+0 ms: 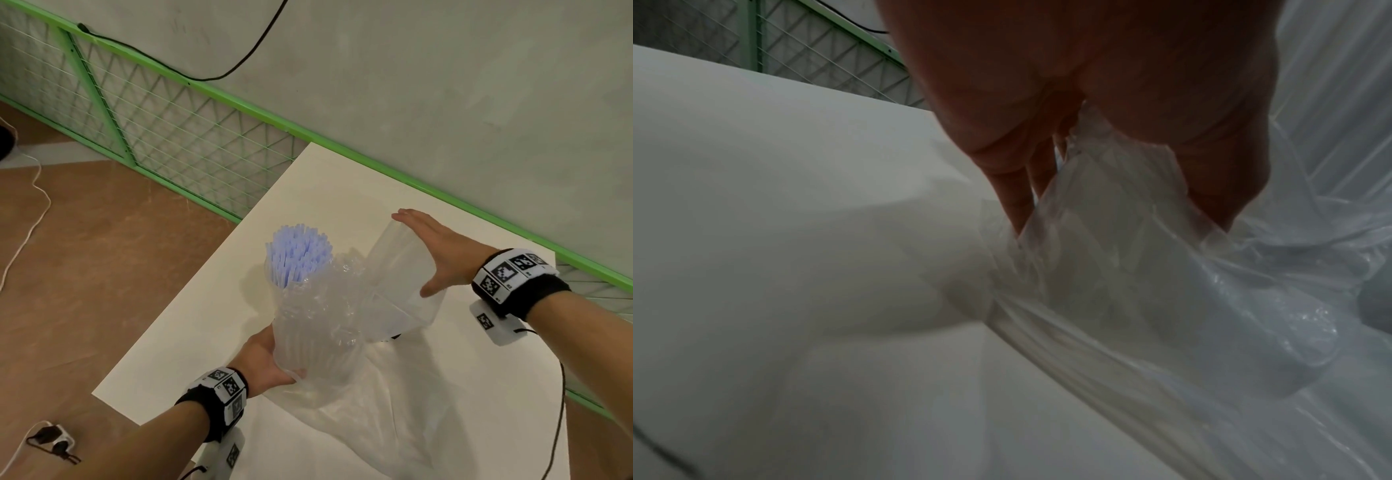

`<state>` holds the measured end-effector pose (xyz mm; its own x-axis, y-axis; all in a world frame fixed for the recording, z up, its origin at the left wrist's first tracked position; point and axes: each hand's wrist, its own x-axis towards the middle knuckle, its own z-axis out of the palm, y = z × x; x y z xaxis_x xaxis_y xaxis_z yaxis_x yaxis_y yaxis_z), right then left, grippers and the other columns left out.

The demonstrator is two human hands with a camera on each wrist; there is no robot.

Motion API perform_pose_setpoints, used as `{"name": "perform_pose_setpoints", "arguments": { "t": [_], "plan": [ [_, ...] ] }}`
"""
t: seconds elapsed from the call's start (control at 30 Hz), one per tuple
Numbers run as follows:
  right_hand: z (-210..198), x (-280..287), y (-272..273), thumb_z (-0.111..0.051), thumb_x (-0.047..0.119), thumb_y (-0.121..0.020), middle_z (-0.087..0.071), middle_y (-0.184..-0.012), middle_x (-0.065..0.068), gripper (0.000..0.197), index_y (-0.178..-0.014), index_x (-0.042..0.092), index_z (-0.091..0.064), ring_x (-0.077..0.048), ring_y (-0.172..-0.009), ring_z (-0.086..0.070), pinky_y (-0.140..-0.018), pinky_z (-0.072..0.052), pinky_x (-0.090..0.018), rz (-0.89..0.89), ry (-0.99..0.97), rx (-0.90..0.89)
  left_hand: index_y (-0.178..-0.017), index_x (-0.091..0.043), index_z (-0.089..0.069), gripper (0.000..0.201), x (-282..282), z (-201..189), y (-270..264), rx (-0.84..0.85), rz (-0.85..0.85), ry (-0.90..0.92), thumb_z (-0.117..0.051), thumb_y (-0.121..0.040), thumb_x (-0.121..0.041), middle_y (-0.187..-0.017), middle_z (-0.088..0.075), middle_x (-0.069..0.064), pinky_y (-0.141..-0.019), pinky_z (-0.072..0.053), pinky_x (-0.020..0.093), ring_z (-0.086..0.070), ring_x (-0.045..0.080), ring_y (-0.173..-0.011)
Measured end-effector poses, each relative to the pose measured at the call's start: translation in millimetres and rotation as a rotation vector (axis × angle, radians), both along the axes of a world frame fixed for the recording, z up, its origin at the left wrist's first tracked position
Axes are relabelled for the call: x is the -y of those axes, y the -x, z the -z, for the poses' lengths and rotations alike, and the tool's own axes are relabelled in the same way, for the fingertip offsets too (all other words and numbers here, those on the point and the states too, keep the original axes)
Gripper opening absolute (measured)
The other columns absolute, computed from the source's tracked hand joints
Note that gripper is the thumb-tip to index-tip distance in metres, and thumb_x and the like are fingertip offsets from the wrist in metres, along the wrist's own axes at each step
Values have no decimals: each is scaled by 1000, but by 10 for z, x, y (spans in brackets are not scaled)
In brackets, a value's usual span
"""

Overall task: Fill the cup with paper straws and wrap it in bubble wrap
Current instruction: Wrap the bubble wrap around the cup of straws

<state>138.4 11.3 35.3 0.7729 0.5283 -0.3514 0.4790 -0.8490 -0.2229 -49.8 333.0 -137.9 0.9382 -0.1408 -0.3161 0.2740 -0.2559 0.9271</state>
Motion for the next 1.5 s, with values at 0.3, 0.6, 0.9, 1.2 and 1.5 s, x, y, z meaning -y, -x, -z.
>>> {"name": "perform_pose_setpoints", "arguments": {
  "t": [0.3,0.6,0.9,1.2,1.5],
  "plan": [
    [54,-150,-6,-55,57,-91,-35,-148,18,57,-142,47,-32,-14,-128,-46,-97,-40,-35,142,-48,225,-119,-25,-65,67,-4,10,-17,17,22,-40,-92,-59,-24,-106,-72,-17,-86,-50,12,-66,-7,-100],
    [114,-256,-18,-26,61,-97,-45,-135,9,46,-132,36,-43,-27,-113,-56,-89,-48,-45,188,50,219,-119,-24,-66,67,-10,30,-13,12,21,-42,-92,-57,-26,-102,-73,-22,-86,-51,13,-67,-3,-99],
    [-215,-484,592,-63,48,-87,-58,-102,9,31,-112,29,-61,-7,-80,-58,-72,-42,-18,-10,-409,158,-120,-27,-64,68,-19,-12,-26,2,38,-52,-92,-57,-26,-101,-72,-24,-82,-50,11,-68,-5,-97],
    [-68,-585,877,-69,10,-86,-70,-106,11,27,-110,21,-65,-12,-82,-72,-87,-55,-28,161,-573,-174,-120,-29,-61,67,-5,-102,-15,-15,39,-89,-92,-61,-21,-102,-71,-19,-78,-47,5,-64,-13,-93],
    [-55,-585,878,-80,26,-80,-73,-86,7,16,-92,18,-72,-14,-74,-68,-78,-55,-30,176,-602,-65,-124,-28,-58,69,15,-157,-18,-15,41,-114,-91,-63,-19,-104,-65,-24,-75,-42,-1,-58,-22,-92]
  ]
}}
